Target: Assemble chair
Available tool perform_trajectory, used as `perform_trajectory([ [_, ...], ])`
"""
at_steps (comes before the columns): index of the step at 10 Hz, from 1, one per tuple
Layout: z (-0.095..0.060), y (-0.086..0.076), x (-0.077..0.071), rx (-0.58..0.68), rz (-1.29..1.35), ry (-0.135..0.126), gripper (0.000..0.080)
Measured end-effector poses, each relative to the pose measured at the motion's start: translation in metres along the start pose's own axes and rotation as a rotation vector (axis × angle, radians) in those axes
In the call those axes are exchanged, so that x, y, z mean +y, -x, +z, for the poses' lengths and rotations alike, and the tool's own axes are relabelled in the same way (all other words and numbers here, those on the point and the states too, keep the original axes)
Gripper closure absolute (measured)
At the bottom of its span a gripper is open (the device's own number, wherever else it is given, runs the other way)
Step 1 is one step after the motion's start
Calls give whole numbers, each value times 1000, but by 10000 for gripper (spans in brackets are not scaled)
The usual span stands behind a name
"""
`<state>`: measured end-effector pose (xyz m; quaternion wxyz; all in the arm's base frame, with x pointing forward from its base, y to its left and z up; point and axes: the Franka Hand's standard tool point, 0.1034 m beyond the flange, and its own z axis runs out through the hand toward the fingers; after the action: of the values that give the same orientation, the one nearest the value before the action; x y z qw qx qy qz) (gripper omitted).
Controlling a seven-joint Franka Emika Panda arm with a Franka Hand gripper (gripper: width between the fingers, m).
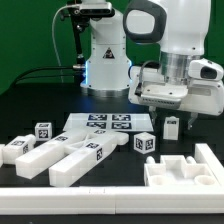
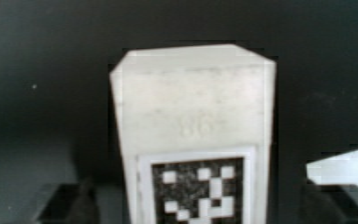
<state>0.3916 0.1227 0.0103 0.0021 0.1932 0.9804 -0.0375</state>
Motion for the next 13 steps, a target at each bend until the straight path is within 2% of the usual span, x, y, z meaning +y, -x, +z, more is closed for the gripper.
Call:
perform_trajectory([
  [1,-11,5,-5,-19,136,-31,172],
  [2,-22,10,-5,-42,329,-47,172],
  [4,-31,15,10,-79,641,-42,151],
  [5,-36,21,18,-90,691,-28,151],
  [8,-34,18,16,-85,902,-25,151],
  [11,-36,22,17,-45,1381,2,151],
  [12,-36,23,16,-24,1566,-5,151],
  [13,-37,27,15,-16,1613,-6,151],
])
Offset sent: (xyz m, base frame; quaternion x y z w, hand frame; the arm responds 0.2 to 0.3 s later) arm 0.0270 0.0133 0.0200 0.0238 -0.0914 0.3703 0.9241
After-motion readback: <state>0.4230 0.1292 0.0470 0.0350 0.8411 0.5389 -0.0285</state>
